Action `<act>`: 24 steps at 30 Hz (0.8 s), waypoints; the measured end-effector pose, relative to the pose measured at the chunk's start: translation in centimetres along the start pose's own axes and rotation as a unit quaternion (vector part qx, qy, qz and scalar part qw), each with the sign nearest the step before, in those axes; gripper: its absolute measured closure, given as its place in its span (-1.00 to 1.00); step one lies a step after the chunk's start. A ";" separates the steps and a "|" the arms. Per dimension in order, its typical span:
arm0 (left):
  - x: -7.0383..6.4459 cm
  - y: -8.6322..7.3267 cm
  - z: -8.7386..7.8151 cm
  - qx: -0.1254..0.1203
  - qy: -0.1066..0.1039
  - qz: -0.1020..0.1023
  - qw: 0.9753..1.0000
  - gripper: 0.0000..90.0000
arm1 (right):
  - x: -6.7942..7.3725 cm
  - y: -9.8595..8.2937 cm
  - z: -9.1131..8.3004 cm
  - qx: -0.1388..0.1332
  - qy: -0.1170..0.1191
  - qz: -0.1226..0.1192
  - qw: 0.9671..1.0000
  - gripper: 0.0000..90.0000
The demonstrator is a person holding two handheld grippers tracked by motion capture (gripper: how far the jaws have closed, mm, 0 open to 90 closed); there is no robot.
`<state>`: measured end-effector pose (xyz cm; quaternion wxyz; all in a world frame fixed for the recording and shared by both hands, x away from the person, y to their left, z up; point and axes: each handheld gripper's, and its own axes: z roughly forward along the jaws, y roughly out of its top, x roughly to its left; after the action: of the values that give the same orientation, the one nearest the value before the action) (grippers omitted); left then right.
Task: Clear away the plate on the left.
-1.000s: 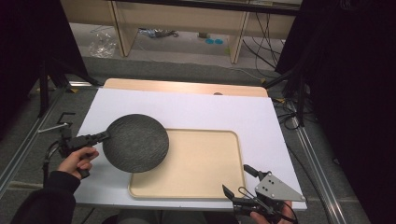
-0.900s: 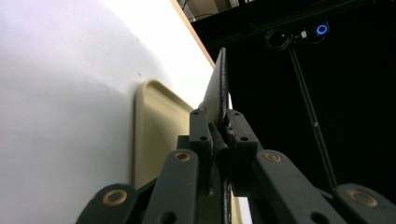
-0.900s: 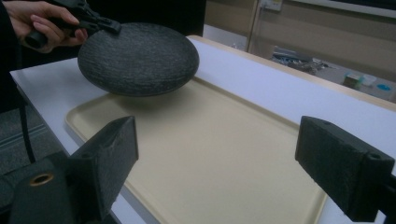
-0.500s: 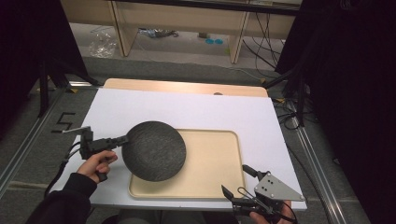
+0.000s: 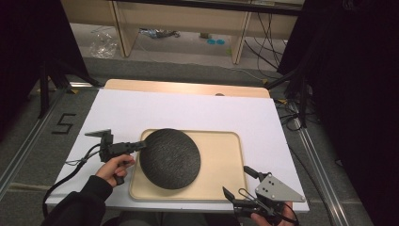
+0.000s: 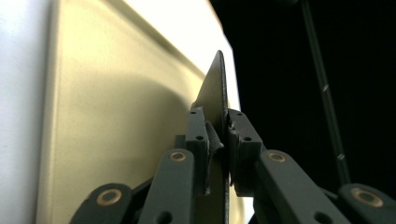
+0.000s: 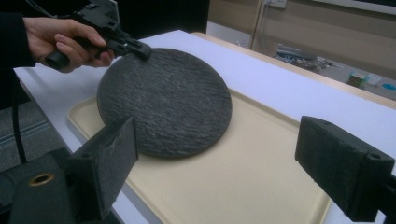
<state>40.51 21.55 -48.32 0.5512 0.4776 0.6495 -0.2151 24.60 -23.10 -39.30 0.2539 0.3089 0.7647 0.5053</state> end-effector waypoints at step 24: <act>1.1 -1.5 3.0 0.043 0.037 0.023 0.998 0.82 | 0.1 0.0 0.5 0.000 0.004 -0.001 1.000 -0.68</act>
<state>40.86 18.86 -50.63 0.5110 0.5230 0.6483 -0.2122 24.85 -22.72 -39.44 0.2510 0.3061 0.7662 0.5061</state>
